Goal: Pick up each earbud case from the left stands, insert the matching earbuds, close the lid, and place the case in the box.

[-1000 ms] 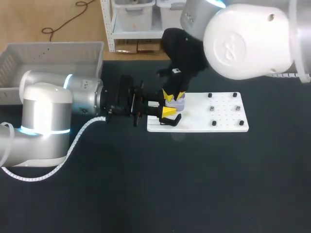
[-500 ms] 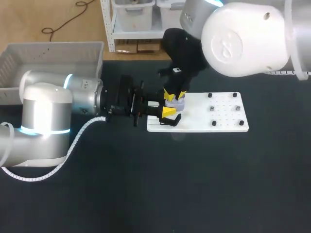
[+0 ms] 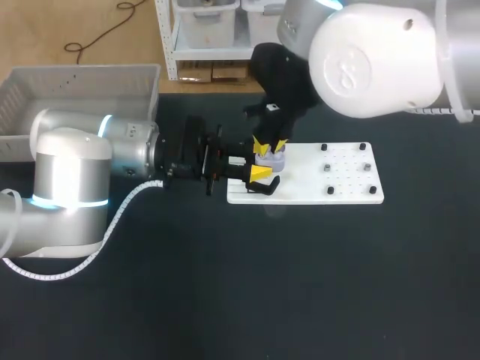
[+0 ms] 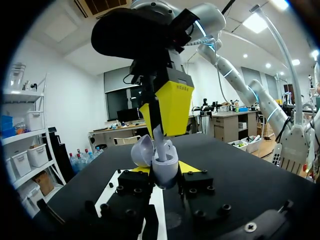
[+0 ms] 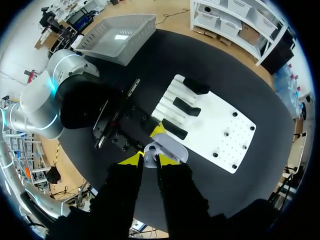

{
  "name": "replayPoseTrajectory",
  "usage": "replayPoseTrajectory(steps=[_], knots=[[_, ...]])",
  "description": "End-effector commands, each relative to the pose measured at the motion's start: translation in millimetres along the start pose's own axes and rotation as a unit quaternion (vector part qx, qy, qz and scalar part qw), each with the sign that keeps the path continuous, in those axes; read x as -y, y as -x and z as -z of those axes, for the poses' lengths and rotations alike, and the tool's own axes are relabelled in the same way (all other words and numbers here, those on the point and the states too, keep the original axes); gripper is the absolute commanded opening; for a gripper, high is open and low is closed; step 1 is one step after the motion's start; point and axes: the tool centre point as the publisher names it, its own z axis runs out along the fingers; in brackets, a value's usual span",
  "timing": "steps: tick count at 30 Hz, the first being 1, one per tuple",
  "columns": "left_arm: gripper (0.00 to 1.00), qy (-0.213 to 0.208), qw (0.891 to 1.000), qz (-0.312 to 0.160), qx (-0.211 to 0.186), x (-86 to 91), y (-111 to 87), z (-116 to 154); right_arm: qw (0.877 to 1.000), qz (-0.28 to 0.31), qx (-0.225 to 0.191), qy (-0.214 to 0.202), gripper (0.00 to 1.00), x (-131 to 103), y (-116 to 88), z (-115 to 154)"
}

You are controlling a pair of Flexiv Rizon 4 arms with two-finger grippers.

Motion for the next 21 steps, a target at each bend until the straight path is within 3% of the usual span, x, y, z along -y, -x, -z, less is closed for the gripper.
replayPoseTrajectory(steps=[1,21], knots=[[0.00,0.002,1.000,-0.001,0.001,0.7,-0.1,-0.3,1.000,-0.001,0.000,-0.002,0.00,1.4,1.6,-1.5],[0.00,0.002,1.000,-0.001,0.001,0.7,-0.1,-0.3,1.000,-0.001,-0.009,-0.021,0.00,-0.3,0.9,-7.3]])
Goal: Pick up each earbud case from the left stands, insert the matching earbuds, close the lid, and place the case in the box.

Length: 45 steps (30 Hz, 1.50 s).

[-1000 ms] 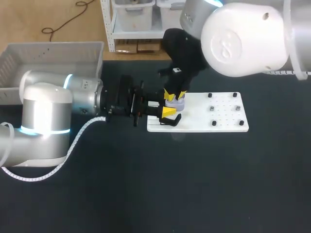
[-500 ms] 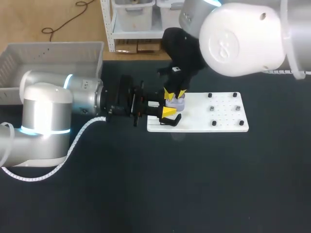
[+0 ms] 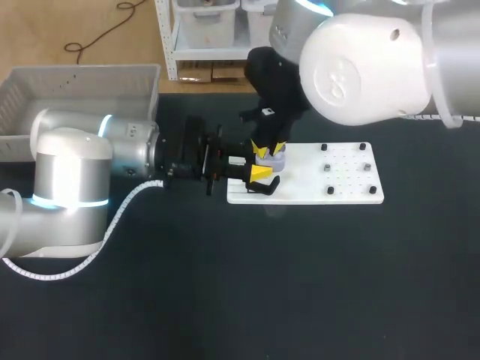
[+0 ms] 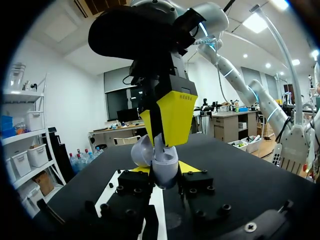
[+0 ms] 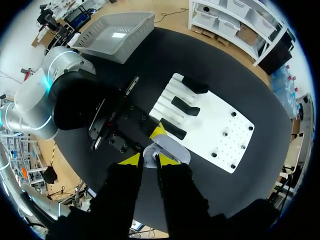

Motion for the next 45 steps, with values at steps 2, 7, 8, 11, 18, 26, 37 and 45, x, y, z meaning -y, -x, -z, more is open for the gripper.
replayPoseTrajectory(steps=[2,7,8,11,18,26,37,45], knots=[[0.00,0.002,1.000,-0.001,0.001,0.7,-0.5,0.0,1.000,-0.002,-0.004,-0.001,0.55,-0.5,1.4,-0.1],[0.00,0.002,1.000,-0.001,0.001,0.7,-0.5,0.0,1.000,-0.003,-0.002,-0.001,1.00,-2.0,-3.1,7.7],[0.00,0.002,1.000,-0.001,0.001,0.7,-0.5,0.0,1.000,-0.002,-0.002,-0.002,1.00,-3.0,-4.7,9.1],[0.00,0.002,1.000,-0.001,0.001,0.7,-0.5,0.0,1.000,0.002,0.000,-0.004,1.00,-6.2,-10.5,16.9],[0.00,0.002,1.000,-0.001,0.001,0.7,-0.5,0.0,0.998,-0.047,0.035,0.011,1.00,12.2,-10.1,37.6],[0.00,0.002,1.000,-0.001,0.001,0.7,-0.5,0.0,0.981,-0.185,0.059,-0.002,1.00,51.7,24.6,52.7],[0.00,0.002,1.000,-0.001,0.001,0.7,-0.5,0.0,0.975,-0.218,0.013,-0.038,1.00,85.8,40.1,21.4],[0.00,0.002,1.000,-0.001,0.001,0.7,-0.5,0.0,0.976,-0.210,-0.035,-0.042,1.00,92.3,32.7,-8.6]])
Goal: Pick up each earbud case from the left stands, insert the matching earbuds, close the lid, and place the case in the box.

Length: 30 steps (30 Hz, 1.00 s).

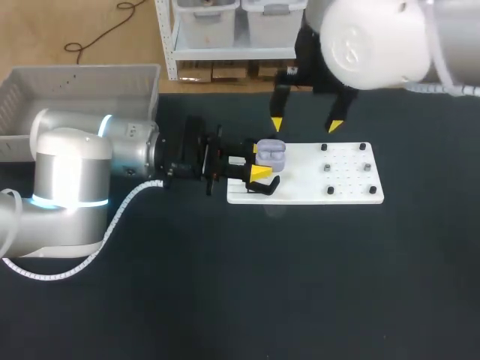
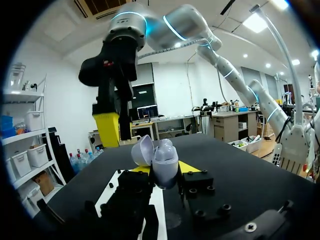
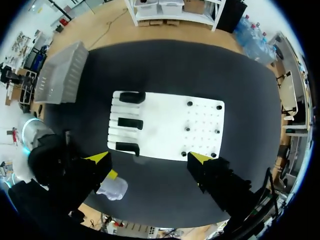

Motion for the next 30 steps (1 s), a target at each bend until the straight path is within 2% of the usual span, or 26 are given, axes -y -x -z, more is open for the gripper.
replayPoseTrajectory(steps=[1,15,21,25,30], knots=[[0.00,0.002,1.000,-0.001,0.001,0.6,-0.5,-0.2,0.999,0.007,-0.034,-0.006,1.00,-2.8,5.2,-14.1],[0.00,0.002,1.000,-0.001,0.001,0.6,-0.5,-0.2,0.997,0.036,-0.059,-0.014,1.00,-9.0,-27.8,-11.2],[0.00,0.002,1.000,-0.001,0.001,0.6,-0.5,-0.2,0.997,0.040,-0.065,-0.016,1.00,-11.4,-33.8,-12.2],[0.00,0.002,1.000,-0.001,0.001,0.6,-0.5,-0.2,0.998,0.032,-0.044,-0.014,1.00,-7.2,-32.1,-4.1],[0.00,0.002,1.000,-0.001,0.001,0.6,-0.5,-0.2,1.000,0.017,0.021,-0.016,1.00,2.7,-31.9,22.9]])
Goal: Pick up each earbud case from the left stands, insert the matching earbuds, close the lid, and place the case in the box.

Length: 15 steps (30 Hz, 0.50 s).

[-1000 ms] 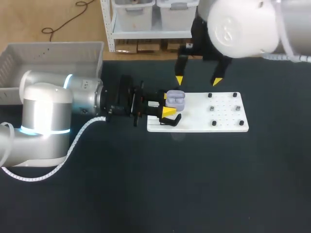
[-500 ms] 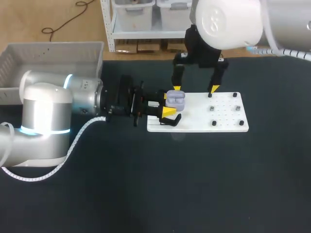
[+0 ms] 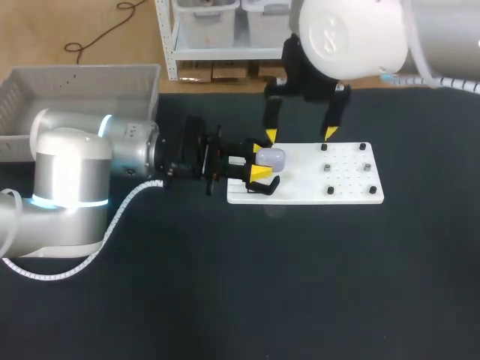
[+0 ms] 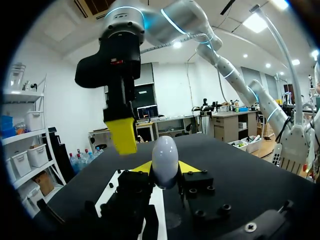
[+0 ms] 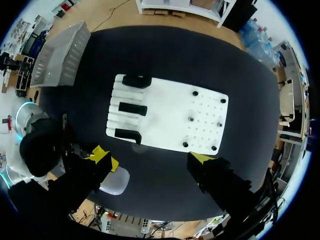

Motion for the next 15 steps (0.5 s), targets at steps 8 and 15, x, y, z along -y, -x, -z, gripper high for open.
replayPoseTrajectory(steps=[8,15], knots=[[0.00,0.004,1.000,0.018,0.002,2.3,3.3,0.7,0.989,0.044,0.141,0.016,1.00,23.5,-46.7,78.6],[0.00,0.054,0.995,0.078,0.015,6.0,20.2,9.9,0.976,0.088,0.200,0.023,1.00,21.4,-66.9,90.4]])
